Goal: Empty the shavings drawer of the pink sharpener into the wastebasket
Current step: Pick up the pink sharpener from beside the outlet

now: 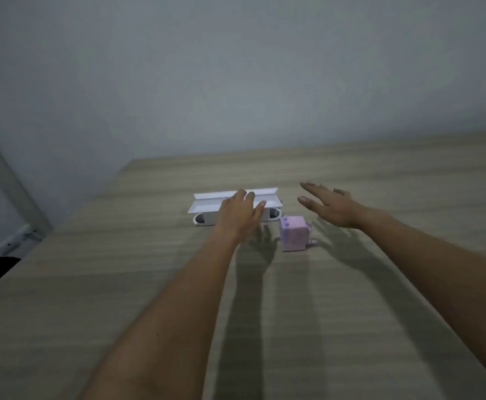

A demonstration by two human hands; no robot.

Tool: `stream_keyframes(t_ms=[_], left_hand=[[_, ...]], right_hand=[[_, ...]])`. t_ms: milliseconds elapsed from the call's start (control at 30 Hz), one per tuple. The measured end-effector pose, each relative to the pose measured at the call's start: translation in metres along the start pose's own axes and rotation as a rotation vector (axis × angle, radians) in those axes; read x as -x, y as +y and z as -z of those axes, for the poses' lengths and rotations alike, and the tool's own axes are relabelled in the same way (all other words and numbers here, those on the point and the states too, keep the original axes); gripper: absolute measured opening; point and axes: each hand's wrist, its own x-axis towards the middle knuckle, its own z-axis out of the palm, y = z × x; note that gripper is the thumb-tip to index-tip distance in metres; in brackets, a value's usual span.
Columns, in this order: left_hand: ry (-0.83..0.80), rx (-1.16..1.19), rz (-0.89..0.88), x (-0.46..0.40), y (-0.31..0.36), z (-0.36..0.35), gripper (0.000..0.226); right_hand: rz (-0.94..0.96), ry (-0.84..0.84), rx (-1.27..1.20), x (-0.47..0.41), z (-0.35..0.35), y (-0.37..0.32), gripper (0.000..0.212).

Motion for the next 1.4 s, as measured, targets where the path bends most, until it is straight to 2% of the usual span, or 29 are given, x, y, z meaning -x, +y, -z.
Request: stream_keyframes(t_ms=[200,333,533,733,800,900,1033,1200,1400], left_hand=[[-0.002,0.179,-0.036,0.024,0.011,-0.046,0.040],[0.040,0.156,-0.047,0.052,0.013,-0.055,0.045],[0.022,0.107,-0.063,0.081,0.011,-0.059,0.052],[-0.008,0.128,-0.085,0.061,0.015,-0.060,0.053],[-0.038,0.189,-0.105,0.052,0.016,-0.063,0.054],[-0.101,0.399,-0.137,0.043,0.019,-0.069,0.057],[-0.173,0.617,-0.085,0.033,0.017,-0.085,0.066],[-0.163,0.724,-0.046,0.036,0.024,-0.090,0.062],[-0.205,0.724,-0.007,0.054,0.026,-0.076,0.058]], right_hand=[[0.065,0.166,-0.108,0.012,-0.045,0.014,0.066],[0.071,0.265,-0.082,0.029,-0.069,0.017,0.067],[0.057,0.211,0.016,0.061,-0.096,0.018,0.067],[0.065,0.218,-0.001,0.052,-0.091,0.024,0.070],[0.067,0.224,-0.066,0.044,-0.091,0.028,0.072],[0.093,0.190,-0.245,0.035,-0.091,0.035,0.078],[0.159,0.160,-0.366,0.024,-0.094,0.039,0.078],[0.200,0.140,-0.441,0.021,-0.095,0.041,0.059],[0.175,0.105,-0.466,0.035,-0.089,0.033,0.057]])
